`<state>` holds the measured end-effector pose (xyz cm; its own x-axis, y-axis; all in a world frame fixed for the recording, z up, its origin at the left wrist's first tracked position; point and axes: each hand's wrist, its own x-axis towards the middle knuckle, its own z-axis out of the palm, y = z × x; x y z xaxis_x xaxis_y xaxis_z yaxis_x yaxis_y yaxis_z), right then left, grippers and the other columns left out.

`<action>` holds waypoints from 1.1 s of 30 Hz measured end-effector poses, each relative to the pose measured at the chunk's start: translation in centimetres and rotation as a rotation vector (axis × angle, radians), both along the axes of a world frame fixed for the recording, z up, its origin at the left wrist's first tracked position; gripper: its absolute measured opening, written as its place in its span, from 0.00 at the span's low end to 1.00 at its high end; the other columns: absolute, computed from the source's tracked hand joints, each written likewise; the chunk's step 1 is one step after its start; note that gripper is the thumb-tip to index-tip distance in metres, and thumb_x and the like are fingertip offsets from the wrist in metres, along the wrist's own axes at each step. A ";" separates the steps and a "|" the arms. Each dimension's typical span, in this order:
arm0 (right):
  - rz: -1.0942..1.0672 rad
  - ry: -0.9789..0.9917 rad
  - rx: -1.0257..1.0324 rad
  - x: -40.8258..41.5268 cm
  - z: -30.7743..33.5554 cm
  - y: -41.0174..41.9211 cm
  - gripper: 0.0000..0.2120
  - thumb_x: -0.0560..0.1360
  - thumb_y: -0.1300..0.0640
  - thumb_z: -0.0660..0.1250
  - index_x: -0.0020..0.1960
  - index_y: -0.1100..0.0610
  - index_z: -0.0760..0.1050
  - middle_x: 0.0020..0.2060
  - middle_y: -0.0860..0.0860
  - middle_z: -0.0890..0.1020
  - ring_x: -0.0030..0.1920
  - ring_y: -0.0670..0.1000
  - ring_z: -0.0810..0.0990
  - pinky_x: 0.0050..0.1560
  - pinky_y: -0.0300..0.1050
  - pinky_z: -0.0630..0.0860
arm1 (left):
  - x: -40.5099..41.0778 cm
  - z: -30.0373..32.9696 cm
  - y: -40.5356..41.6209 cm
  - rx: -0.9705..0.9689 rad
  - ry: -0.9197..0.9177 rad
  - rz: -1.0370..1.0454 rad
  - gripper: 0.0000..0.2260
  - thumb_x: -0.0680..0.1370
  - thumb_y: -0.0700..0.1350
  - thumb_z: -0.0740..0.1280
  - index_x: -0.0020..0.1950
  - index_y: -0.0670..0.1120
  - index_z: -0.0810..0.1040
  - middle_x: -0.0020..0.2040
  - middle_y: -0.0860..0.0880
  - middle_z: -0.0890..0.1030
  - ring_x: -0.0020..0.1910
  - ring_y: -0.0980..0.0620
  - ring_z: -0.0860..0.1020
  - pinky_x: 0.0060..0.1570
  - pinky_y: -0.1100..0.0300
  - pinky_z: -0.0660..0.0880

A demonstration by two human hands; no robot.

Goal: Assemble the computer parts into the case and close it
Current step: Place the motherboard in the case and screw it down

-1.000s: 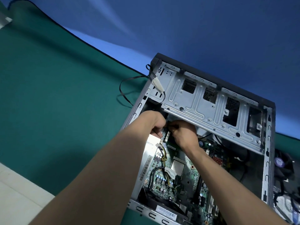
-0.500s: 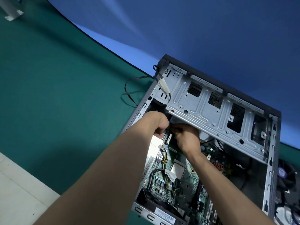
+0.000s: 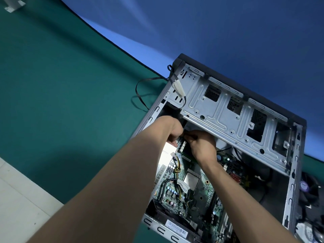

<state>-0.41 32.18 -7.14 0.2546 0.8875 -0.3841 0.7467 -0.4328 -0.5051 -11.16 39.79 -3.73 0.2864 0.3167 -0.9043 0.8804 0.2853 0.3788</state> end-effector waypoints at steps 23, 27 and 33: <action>0.093 -0.131 -0.065 0.1 0.0 -0.1 0.11 0.80 0.55 0.61 0.60 0.51 0.79 0.50 0.52 0.83 0.41 0.51 0.78 0.39 0.36 0.69 | 0.3 0.2 -0.7 0.154 0.057 -0.023 0.14 0.82 0.37 0.55 0.63 0.30 0.71 0.46 0.38 0.80 0.45 0.44 0.80 0.48 0.55 0.77; -0.037 0.018 -0.017 -0.2 -0.2 -1.3 0.15 0.82 0.48 0.57 0.56 0.54 0.78 0.40 0.52 0.81 0.35 0.49 0.77 0.36 0.40 0.69 | 0.3 -0.7 -0.5 0.153 0.111 -0.091 0.15 0.82 0.40 0.57 0.63 0.32 0.72 0.59 0.36 0.77 0.60 0.40 0.76 0.63 0.49 0.71; -0.147 0.030 0.253 0.2 1.2 -4.6 0.14 0.81 0.52 0.58 0.48 0.56 0.80 0.37 0.46 0.79 0.35 0.46 0.73 0.41 0.40 0.64 | 0.4 -0.8 -0.3 0.061 0.111 -0.106 0.09 0.81 0.42 0.60 0.52 0.38 0.76 0.36 0.44 0.78 0.30 0.51 0.77 0.43 0.58 0.75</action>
